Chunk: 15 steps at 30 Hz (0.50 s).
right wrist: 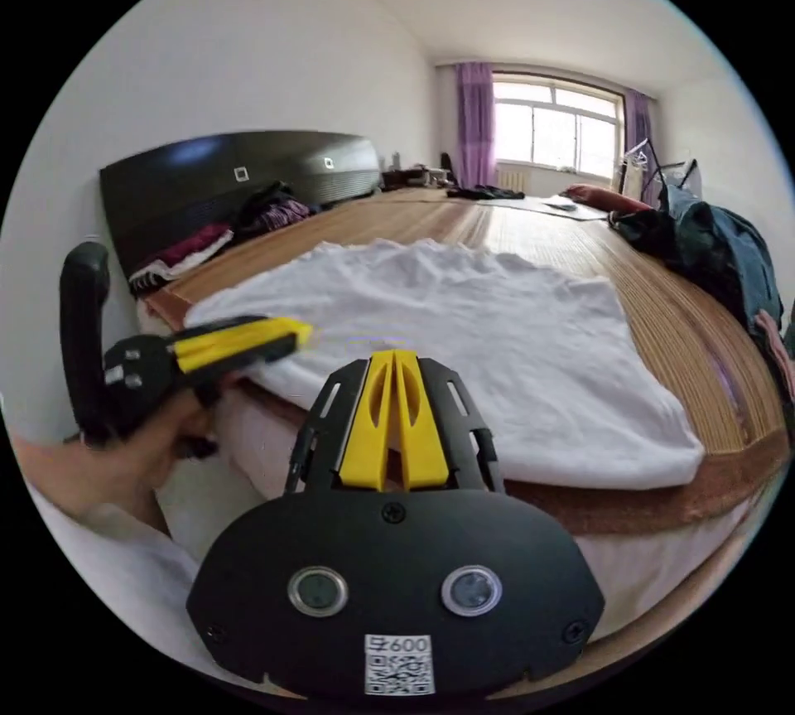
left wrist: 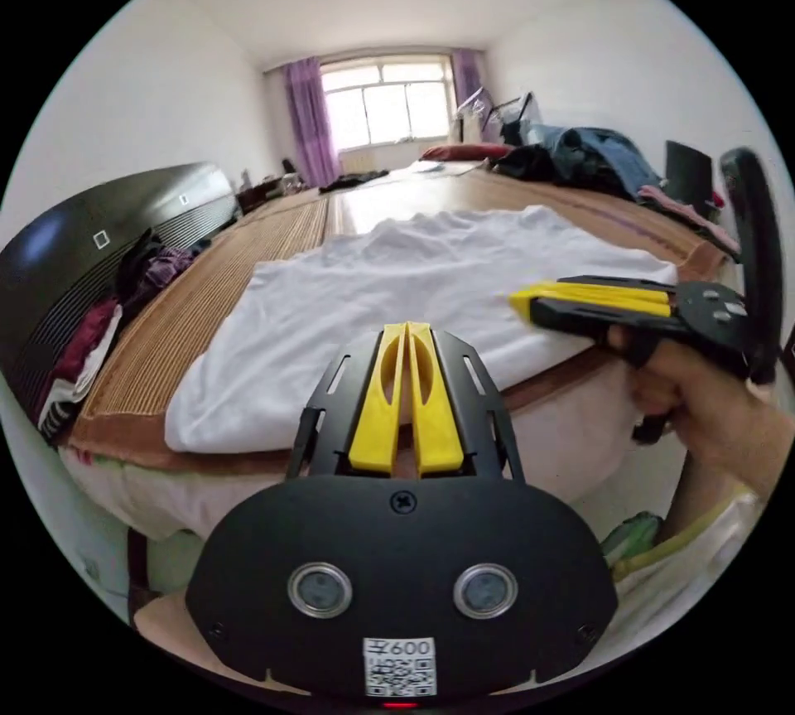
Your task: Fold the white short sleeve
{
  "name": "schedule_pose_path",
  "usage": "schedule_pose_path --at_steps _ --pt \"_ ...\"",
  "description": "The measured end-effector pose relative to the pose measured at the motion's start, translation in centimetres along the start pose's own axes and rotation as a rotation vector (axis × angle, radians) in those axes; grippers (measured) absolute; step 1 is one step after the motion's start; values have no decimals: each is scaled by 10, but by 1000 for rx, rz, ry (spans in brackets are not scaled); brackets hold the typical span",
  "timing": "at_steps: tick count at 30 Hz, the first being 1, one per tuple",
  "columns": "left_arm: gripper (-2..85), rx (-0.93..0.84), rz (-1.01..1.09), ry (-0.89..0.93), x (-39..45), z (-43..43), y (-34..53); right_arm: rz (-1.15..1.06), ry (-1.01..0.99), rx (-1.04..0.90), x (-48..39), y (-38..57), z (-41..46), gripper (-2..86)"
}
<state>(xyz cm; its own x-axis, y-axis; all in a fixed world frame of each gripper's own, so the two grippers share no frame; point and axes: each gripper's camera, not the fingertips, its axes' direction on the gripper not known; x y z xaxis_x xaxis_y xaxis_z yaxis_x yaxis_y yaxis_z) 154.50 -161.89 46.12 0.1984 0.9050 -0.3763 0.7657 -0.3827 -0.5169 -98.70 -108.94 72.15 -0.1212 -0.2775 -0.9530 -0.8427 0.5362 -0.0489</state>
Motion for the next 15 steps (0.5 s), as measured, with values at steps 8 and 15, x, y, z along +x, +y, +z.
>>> schedule_pose_path --at_steps 8,15 --pt "16 -21 -99 -118 -116 -69 60 321 272 -13 179 50 -129 -9" --pt "62 2 937 -418 -7 -65 81 185 320 -13 190 80 -150 -9"
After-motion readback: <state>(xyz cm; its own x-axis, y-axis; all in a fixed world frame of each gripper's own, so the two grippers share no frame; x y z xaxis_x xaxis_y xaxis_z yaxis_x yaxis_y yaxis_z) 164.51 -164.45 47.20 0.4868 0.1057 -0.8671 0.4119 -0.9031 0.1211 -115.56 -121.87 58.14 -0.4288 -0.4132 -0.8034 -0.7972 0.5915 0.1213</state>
